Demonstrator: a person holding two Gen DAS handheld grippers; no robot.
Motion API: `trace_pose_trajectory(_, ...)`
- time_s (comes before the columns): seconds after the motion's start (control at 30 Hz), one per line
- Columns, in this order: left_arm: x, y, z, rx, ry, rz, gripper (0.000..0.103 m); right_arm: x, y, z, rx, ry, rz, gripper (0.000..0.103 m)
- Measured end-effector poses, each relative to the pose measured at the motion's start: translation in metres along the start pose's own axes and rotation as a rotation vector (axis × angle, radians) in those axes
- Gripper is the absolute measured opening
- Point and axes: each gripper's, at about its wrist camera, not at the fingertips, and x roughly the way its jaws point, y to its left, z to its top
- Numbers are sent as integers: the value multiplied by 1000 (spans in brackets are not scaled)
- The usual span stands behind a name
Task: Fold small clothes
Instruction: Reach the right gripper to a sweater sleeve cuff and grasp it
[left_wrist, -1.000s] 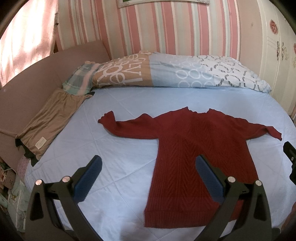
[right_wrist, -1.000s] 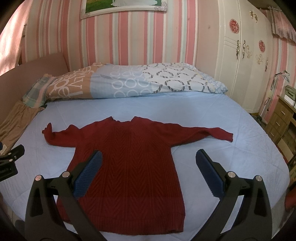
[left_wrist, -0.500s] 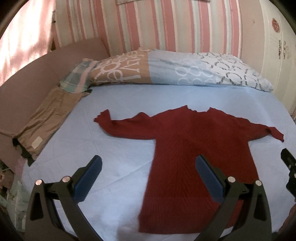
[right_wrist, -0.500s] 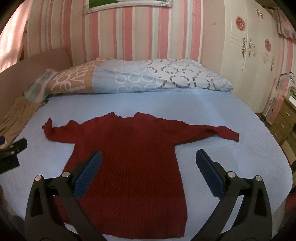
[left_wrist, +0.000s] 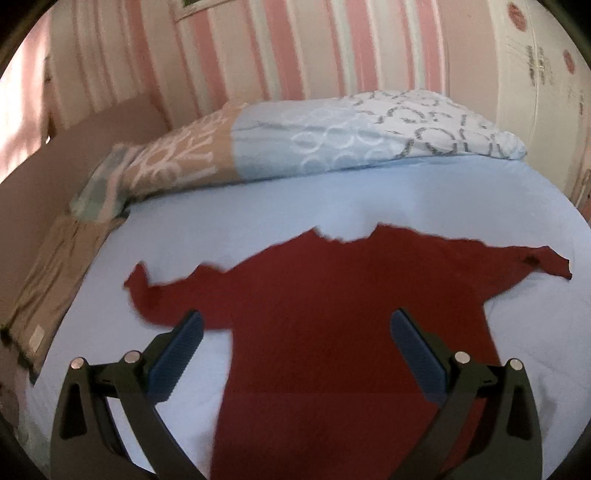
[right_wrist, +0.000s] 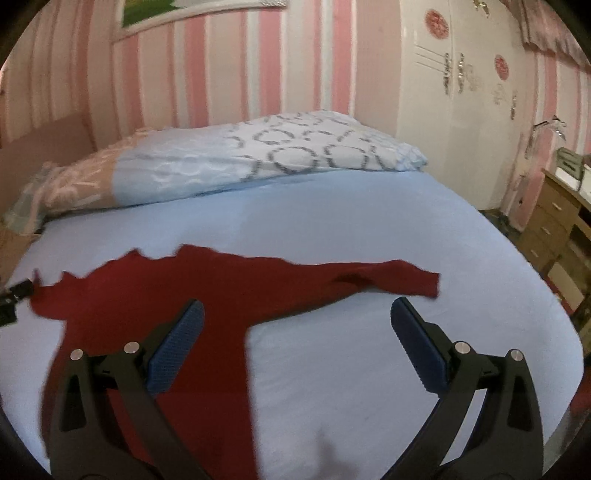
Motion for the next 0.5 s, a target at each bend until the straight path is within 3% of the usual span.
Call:
trace_pose_trajectory(0.2,53,-47,33,-17,-26,-122,101,56,-32,4,-8,24,-28,100)
trace_pose_trajectory(0.37,89,-89,45,21,-15,-99,101,103,-68,2,55,64,-55,100)
trace_pose_trajectory(0.5,118,-123,52,42,10,-105,101,151,-114,-3,188,129,-58,100)
